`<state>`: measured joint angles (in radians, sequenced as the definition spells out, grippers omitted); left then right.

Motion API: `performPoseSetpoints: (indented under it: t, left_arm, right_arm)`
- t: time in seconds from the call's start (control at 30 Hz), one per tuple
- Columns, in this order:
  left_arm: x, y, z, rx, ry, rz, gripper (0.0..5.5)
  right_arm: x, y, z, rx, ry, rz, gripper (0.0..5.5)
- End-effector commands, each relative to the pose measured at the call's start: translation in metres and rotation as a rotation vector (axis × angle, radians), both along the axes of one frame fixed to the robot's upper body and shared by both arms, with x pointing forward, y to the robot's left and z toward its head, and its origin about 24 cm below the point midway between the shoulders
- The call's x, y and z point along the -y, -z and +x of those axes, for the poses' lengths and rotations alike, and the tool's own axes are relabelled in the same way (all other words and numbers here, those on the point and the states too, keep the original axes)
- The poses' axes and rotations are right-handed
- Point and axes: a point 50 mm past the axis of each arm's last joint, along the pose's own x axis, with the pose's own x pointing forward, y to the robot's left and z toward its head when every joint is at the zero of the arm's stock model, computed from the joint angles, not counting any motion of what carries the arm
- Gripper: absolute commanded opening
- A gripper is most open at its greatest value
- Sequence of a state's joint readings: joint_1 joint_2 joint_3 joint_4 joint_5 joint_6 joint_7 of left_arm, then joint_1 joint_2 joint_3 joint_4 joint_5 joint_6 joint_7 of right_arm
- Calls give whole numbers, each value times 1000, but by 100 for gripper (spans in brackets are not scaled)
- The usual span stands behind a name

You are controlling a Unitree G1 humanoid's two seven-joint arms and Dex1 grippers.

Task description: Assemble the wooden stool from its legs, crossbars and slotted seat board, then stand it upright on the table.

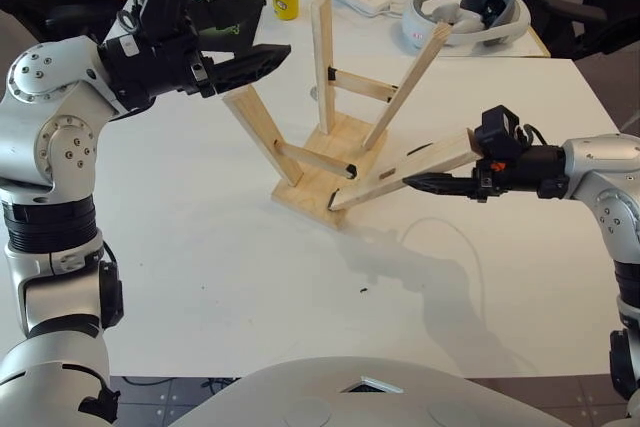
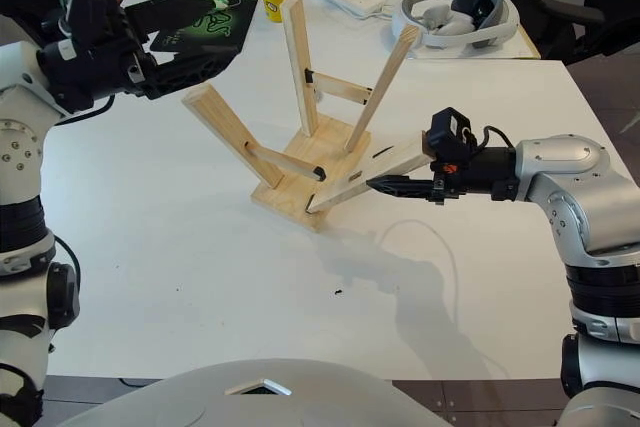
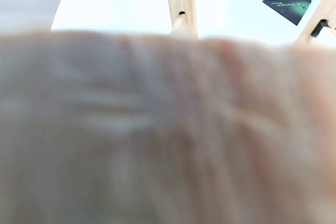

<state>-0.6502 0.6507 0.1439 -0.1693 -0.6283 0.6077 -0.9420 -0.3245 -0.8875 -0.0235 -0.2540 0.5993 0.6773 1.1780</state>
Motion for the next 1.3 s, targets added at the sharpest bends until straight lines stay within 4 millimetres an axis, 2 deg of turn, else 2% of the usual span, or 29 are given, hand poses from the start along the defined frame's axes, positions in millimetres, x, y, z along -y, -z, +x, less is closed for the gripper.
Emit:
performPoseSetpoints:
  t: [0.03,0.33,0.5,0.67,1.07,1.3]
  left_arm:
    - [-11,2,-3,-10,-64,-38,342]
    - [-34,16,-5,-8,-254,-78,342]
    - [-36,28,-12,-8,-320,-74,342]
    - [-33,38,-18,-28,-345,-78,342]
    - [-31,55,-22,-106,-348,-97,342]
    - [-25,59,-22,-112,-340,-97,342]
  right_arm:
    - [6,-5,8,6,83,-70,207]
    - [-2,-26,12,-2,18,-208,207]
    - [-22,-35,11,-47,-26,-283,206]
    - [-24,-26,10,-79,-19,-300,206]
    - [-28,0,-18,-90,-19,-344,206]
    - [-34,-1,-12,-89,-29,-353,206]
